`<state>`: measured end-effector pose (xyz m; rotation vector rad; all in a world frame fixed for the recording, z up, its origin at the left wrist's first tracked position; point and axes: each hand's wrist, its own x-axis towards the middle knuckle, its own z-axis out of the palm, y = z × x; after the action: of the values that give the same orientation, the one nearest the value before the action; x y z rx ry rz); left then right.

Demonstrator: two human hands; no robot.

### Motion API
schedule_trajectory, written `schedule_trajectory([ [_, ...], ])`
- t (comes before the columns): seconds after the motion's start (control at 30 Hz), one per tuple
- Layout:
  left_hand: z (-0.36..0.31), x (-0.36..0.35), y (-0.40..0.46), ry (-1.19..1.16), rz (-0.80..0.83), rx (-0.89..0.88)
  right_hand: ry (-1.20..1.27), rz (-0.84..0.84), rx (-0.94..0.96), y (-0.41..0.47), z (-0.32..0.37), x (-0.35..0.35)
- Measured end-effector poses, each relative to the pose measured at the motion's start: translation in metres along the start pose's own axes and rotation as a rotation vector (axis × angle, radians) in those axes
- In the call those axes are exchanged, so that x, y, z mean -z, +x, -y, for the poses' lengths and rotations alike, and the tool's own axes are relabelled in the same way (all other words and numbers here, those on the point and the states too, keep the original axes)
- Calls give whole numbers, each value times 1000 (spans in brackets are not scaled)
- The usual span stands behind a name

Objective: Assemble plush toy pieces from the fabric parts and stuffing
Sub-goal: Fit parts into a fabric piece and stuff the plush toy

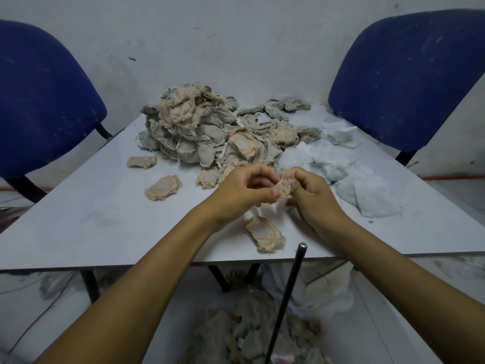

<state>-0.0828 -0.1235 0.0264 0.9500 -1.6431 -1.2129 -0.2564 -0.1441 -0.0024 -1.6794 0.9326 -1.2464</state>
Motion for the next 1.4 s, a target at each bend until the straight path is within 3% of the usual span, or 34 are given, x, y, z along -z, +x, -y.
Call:
schedule_trajectory([
  [0.2,-4,0,4,-183,109,226,20,-29,-49,2,-3,0],
  [0.27,-3,-2,4,-95,88,163,27,-3,-67,2,-2,1],
  [0.47,1,-3,7,74,-200,-11,162,167,-139,3,1,7],
  [0.57,5,-4,8,297,-356,-97,195,290,-155,4,0,13],
  [0.67,6,-11,4,639,-470,-328,214,180,-174,5,-1,9],
  [0.73,8,-13,2,712,-425,-406,177,60,-150,4,-1,5],
  [0.83,5,-14,3,478,-277,-284,30,-61,-36,1,-1,3],
  [0.9,2,-11,4,176,-232,-82,10,-50,28,-1,2,5],
  [0.97,2,-6,4,36,-195,76,0,-23,60,-4,3,3],
  [1.1,1,3,4,-92,-261,42,10,90,27,-7,7,1],
  [1.2,-6,15,2,-350,-104,76,-136,236,-54,-8,9,1],
  [1.3,-6,25,1,-288,7,128,-517,411,43,-8,6,-5],
  [1.4,2,22,-3,40,-77,97,-456,290,28,-4,2,-7],
])
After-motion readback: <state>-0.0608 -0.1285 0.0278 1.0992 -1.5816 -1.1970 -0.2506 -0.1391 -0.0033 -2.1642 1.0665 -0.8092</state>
